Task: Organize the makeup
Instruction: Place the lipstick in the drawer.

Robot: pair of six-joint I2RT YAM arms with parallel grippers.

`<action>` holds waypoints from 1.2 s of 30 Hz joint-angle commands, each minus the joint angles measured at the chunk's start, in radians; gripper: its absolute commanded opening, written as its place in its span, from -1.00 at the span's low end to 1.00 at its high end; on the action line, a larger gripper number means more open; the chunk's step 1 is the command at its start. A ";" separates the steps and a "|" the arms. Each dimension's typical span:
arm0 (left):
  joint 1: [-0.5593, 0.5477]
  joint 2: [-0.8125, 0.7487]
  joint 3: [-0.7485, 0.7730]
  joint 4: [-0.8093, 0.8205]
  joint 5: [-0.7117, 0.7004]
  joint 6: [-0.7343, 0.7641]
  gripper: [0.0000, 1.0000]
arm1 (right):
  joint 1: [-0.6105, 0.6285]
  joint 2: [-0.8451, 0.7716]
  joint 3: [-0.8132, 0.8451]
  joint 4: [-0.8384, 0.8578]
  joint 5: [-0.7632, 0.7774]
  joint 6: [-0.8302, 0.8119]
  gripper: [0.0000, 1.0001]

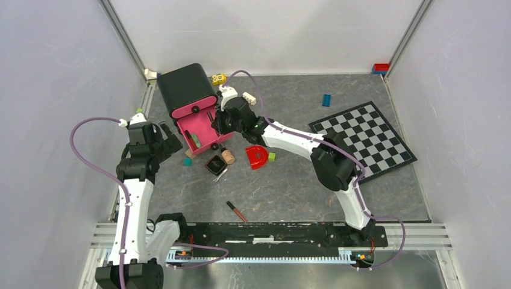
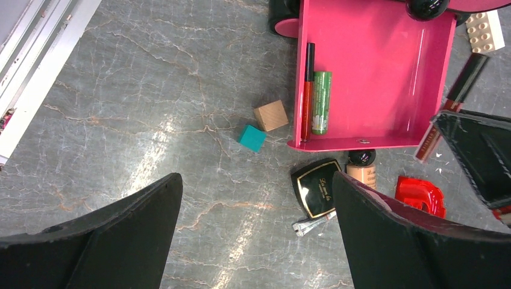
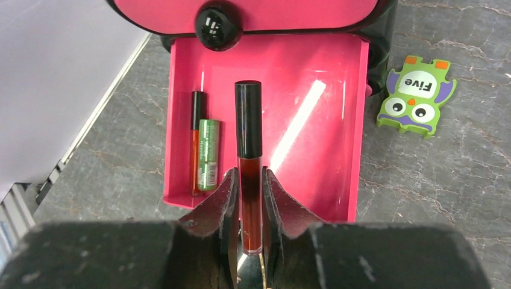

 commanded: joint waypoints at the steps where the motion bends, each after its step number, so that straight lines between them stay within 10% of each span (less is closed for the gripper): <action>1: 0.001 -0.011 0.005 0.031 0.013 0.011 1.00 | 0.006 0.042 0.068 0.075 0.039 0.009 -1.00; 36: 0.002 -0.001 0.003 0.034 0.020 0.011 1.00 | 0.044 0.274 0.279 0.080 0.063 0.037 -1.00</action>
